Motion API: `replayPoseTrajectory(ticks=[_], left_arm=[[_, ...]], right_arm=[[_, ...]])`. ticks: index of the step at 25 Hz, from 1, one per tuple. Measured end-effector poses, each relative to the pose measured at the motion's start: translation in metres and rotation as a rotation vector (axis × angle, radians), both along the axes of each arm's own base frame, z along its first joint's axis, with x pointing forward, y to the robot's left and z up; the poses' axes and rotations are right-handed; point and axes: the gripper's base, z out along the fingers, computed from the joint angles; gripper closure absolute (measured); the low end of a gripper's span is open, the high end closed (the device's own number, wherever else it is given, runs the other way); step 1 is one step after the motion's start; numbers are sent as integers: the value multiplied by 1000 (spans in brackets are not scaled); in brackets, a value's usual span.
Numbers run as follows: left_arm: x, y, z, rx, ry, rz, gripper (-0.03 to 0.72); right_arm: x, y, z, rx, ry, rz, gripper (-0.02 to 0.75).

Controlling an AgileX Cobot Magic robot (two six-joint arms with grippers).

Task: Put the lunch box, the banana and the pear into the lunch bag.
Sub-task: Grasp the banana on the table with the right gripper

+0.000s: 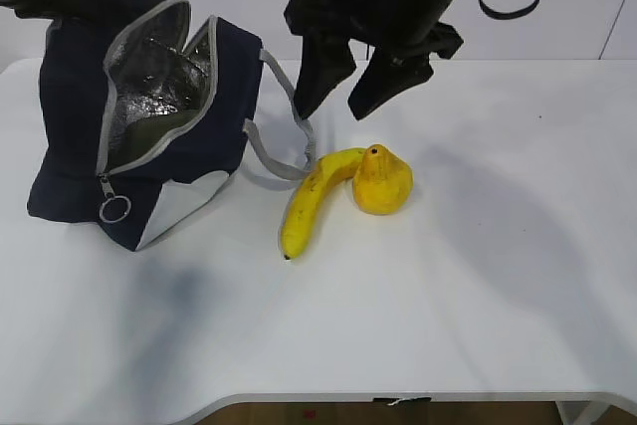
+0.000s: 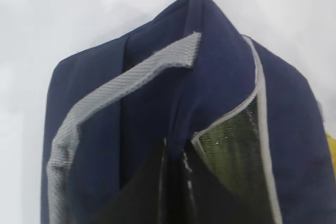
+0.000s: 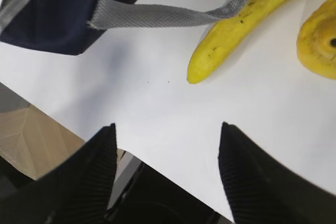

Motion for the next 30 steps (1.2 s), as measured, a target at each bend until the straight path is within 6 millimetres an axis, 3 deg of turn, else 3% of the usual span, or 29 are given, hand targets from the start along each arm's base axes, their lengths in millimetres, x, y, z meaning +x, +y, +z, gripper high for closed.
replayPoseTrajectory(ticks=[10, 18, 22, 30], left_arm=[[1, 3, -2, 53, -8, -8, 694], [1, 3, -2, 53, -8, -8, 694], [1, 3, -2, 53, -8, -8, 694], [1, 3, -2, 53, -8, -8, 694]], right_arm=[[6, 7, -30, 11, 116, -53, 265], [18, 19, -75, 4, 231, -64, 282], [22, 21, -92, -29, 294, -153, 288], [29, 41, -96, -26, 184, -401, 288]])
